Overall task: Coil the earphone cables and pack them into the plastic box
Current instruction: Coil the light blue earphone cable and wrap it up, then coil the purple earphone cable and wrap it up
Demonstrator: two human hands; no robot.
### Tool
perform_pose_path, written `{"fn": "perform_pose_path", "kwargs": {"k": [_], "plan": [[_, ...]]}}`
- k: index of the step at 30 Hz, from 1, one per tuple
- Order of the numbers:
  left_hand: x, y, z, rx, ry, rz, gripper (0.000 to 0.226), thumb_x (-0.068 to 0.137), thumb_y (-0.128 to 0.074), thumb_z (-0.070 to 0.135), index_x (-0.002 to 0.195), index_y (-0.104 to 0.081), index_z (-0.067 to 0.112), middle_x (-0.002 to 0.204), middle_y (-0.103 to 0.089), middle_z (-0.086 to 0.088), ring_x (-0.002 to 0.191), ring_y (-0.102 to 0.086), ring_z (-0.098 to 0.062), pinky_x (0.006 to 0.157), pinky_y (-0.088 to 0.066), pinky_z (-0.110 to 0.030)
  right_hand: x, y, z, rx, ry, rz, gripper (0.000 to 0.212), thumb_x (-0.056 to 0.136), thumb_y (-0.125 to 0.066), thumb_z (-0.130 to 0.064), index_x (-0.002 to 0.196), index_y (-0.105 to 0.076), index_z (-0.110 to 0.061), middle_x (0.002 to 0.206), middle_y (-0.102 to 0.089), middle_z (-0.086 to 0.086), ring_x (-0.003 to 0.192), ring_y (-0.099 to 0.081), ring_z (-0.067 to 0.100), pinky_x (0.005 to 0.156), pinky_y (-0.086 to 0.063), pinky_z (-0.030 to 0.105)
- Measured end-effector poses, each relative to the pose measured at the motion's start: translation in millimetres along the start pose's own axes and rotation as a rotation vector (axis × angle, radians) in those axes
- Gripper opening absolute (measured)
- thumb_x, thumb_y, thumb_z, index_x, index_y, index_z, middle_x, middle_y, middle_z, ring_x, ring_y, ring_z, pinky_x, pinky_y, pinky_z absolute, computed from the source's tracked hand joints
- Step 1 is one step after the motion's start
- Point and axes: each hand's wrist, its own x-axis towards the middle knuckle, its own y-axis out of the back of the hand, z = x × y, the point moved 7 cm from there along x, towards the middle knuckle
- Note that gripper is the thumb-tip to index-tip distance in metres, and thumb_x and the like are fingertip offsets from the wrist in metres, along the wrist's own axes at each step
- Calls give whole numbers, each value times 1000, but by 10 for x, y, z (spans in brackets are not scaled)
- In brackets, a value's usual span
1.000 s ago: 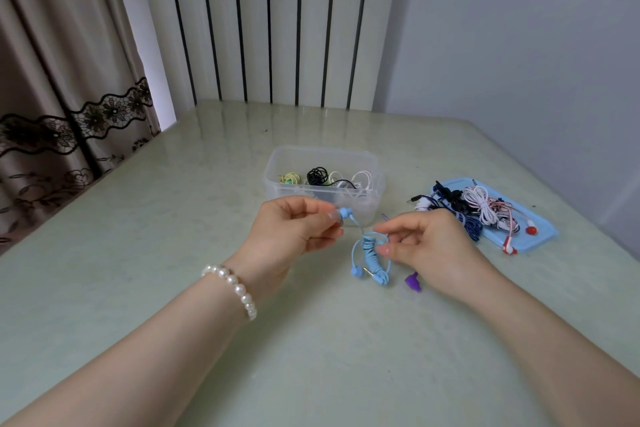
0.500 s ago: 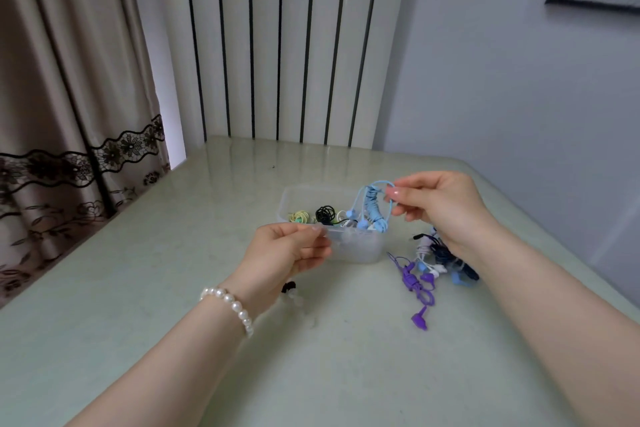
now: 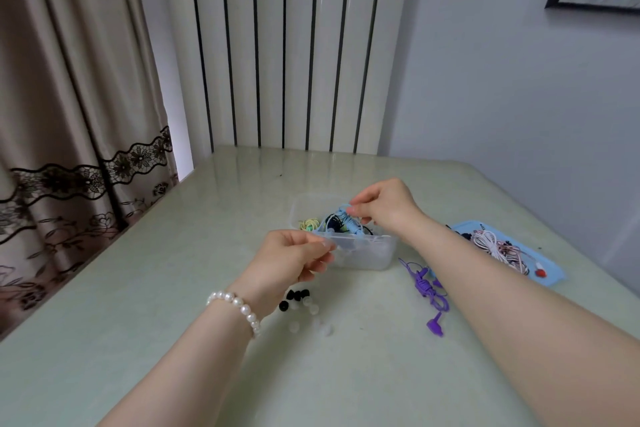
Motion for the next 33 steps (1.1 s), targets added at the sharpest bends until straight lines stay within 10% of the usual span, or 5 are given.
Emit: {"fn": "perform_pose_path", "kwargs": {"k": [10, 19, 33], "plan": [[-2, -46, -44, 117, 0, -34, 8, 78, -69, 11, 71, -70, 11, 61, -68, 4, 56, -54, -9, 57, -42, -20, -240, 631, 204, -125, 79, 41, 14, 68, -76, -1, 77, -71, -11, 62, -64, -2, 51, -57, 3, 63, -48, 17], [28, 28, -58, 222, 10, -20, 4, 77, -70, 9, 77, -72, 5, 60, -67, 5, 56, -51, -8, 56, -40, -19, -1035, 427, 555, -576, -10, -601, 20, 66, -79, -9, 76, -71, -25, 65, -63, -10, 57, -53, 1, 60, -41, 17], [102, 113, -100, 807, -99, 56, 7, 79, -69, 12, 75, -73, 16, 60, -66, 2, 45, -54, -7, 41, -45, -15, -1072, 242, 521, -666, 161, -462, 13, 67, -78, -19, 67, -67, -26, 62, -61, -12, 55, -51, -3, 52, -38, 13]]}}
